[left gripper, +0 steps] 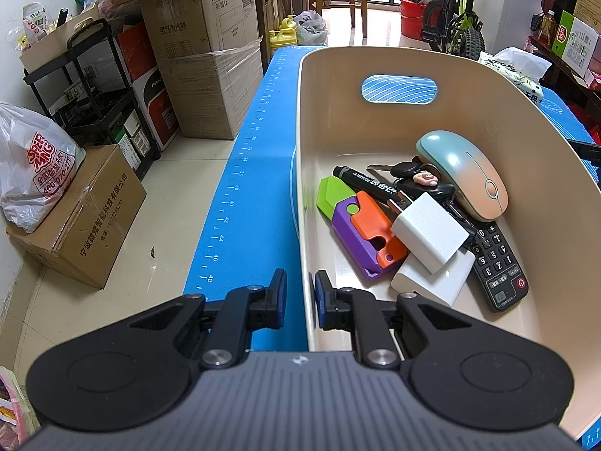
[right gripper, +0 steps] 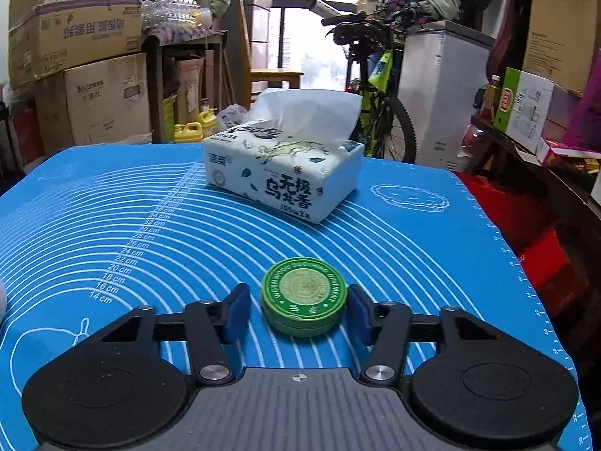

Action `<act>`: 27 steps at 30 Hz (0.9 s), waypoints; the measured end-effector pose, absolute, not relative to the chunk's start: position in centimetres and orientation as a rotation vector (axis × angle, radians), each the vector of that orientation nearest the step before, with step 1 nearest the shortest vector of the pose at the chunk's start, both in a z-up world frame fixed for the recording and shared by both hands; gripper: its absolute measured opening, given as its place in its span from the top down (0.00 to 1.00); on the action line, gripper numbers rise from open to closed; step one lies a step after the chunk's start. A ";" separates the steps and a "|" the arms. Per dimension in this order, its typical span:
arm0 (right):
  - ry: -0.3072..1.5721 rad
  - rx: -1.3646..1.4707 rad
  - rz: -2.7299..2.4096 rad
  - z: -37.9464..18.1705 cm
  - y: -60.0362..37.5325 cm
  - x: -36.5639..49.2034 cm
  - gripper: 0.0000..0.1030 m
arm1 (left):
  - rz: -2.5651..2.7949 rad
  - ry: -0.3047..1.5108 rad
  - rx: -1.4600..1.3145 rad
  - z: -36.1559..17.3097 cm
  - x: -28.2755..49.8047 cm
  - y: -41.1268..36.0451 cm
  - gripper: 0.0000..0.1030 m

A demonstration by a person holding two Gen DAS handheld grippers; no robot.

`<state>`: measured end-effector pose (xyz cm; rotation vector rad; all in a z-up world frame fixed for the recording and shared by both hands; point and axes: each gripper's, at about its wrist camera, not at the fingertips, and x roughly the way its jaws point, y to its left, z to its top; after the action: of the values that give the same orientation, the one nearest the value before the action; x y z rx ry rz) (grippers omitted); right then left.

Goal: Organize rigid objects
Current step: 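Move the right gripper to the green round tin and grasp it, then lift the green tin with the right gripper and carry it over the basket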

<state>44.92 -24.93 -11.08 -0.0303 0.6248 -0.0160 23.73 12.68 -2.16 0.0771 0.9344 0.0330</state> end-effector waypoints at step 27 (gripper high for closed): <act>0.406 -0.077 0.210 -2.6 -20.1 37.6 0.49 | 0.034 0.934 0.075 -2.2 23.7 12.6 0.81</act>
<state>37.59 -20.13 -2.58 -0.0771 0.4064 0.2103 23.69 12.65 -2.17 0.0746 0.9338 0.0337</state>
